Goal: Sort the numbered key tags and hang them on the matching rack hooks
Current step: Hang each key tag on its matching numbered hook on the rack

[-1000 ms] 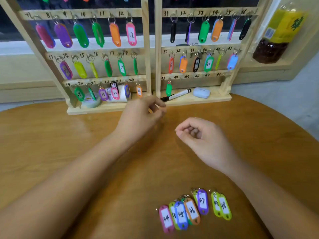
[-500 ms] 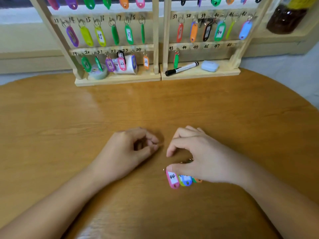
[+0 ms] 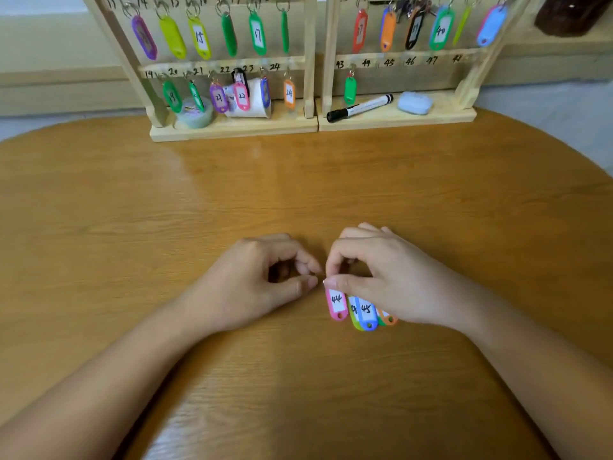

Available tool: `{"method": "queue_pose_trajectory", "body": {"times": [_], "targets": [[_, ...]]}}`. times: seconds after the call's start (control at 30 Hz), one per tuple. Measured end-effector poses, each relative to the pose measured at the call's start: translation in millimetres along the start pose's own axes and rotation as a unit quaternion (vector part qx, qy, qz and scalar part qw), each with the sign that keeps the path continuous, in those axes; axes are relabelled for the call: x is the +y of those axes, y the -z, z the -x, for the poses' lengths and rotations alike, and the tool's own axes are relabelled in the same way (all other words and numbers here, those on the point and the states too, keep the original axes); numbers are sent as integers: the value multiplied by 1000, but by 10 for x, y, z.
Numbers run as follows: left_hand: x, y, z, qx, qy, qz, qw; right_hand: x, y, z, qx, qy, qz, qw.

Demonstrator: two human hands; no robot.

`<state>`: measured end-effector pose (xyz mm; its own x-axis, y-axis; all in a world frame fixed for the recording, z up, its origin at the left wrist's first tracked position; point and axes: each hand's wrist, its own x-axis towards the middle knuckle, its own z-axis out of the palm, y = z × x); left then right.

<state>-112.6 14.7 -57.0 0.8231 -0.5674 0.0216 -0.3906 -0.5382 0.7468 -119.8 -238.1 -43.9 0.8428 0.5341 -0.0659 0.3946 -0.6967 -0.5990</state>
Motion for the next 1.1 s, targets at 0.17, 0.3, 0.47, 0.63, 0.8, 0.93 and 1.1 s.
{"method": "queue_pose_trajectory", "body": {"times": [0.17,0.3,0.47,0.63,0.8,0.93,1.1], "targets": [[61,-57,-12,21,3,30,999,35,45,-9,55,-25,-151,987],[46,-124,-28,35,0,3,999,99,86,-26,88,-25,-202,975],[80,-222,-56,44,-18,-10,999,188,142,-48,155,-29,-259,953],[109,-261,-175,37,-20,-15,999,338,231,-129,220,-31,-278,935],[195,-312,-339,-32,-54,-53,997,533,450,-350,282,-54,-260,922],[203,-372,-414,-42,-61,-77,994,742,673,-635,327,-72,-220,916],[149,-388,-422,-24,-55,-52,997,1044,964,-1116,398,-93,-200,890]]}}
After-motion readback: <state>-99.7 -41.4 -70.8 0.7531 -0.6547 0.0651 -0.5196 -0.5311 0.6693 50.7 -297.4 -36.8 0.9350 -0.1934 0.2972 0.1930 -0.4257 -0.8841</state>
